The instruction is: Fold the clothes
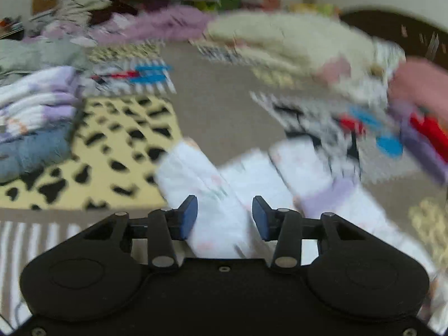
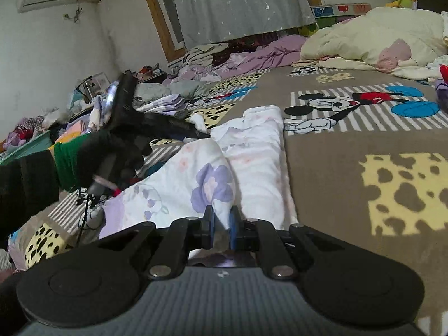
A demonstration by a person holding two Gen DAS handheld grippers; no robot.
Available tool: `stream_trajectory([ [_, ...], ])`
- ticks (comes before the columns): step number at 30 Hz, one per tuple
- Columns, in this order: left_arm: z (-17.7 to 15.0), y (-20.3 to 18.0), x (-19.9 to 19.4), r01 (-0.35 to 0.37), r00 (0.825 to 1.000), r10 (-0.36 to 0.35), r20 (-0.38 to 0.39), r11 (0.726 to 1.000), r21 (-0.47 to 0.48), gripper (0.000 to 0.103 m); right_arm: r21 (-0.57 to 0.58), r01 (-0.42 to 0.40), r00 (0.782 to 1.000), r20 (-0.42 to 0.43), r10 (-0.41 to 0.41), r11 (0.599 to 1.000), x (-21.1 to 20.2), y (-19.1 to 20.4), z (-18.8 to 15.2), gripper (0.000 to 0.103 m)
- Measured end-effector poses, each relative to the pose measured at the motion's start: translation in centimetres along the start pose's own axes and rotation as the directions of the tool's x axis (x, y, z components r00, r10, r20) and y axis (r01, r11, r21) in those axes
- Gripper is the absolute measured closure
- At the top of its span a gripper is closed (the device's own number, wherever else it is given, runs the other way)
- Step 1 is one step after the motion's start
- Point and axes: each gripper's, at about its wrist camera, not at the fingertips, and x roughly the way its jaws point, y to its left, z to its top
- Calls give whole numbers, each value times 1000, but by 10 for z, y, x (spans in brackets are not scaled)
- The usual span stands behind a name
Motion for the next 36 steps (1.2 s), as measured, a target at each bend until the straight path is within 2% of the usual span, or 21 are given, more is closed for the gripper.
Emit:
stream_trajectory([
  [1, 1, 1, 2, -4, 1000, 4, 2, 1000, -4, 67, 2, -5, 1000, 5, 5, 1000, -1, -1, 1, 91],
  [6, -1, -9, 23, -15, 999, 16, -36, 1000, 21, 71, 9, -42, 999, 8, 42, 999, -8, 0, 4, 91],
  [13, -3, -21, 52, -29, 996, 34, -88, 998, 56, 71, 21, -28, 1000, -15, 28, 999, -13, -5, 1, 91],
  [16, -1, -21, 33, -14, 998, 18, -53, 997, 75, 71, 21, -22, 999, -25, 22, 1000, -11, -3, -2, 91],
  [19, -4, -9, -1, -9, 1000, 9, 3, 999, 36, 71, 52, -23, 999, -25, 24, 998, -9, -8, -4, 91],
  [21, -10, -5, -14, -11, 1000, 11, 15, 1000, 27, 71, 62, -26, 1000, -16, 27, 998, -11, -10, -4, 91],
  [23, -15, -10, -16, -5, 1000, 5, 5, 999, 47, 71, 65, -30, 999, -11, 31, 997, -11, -10, -3, 91],
  [26, -28, -30, 6, -1, 997, 10, -78, 994, 113, 71, 86, -42, 999, -7, 43, 995, -12, -13, -5, 91],
  [27, -37, -42, 17, -27, 995, 43, -89, 984, 175, 71, 96, -42, 999, -10, 43, 994, -11, -14, -5, 91],
  [29, -38, -50, 22, -54, 994, 73, -81, 975, 218, 71, 119, -40, 999, -12, 42, 992, -9, -17, -6, 90],
  [31, -28, -48, 12, -50, 994, 66, -91, 985, 166, 71, 131, -37, 999, -20, 40, 991, -6, -18, -6, 90],
  [32, -26, -48, 3, -47, 995, 61, -77, 984, 171, 71, 135, -35, 999, -23, 39, 990, -4, -18, -7, 89],
  [36, -34, -38, -59, -42, 998, 47, -48, 993, 111, 70, 110, -17, 1000, -18, 19, 994, -9, -12, -6, 83],
])
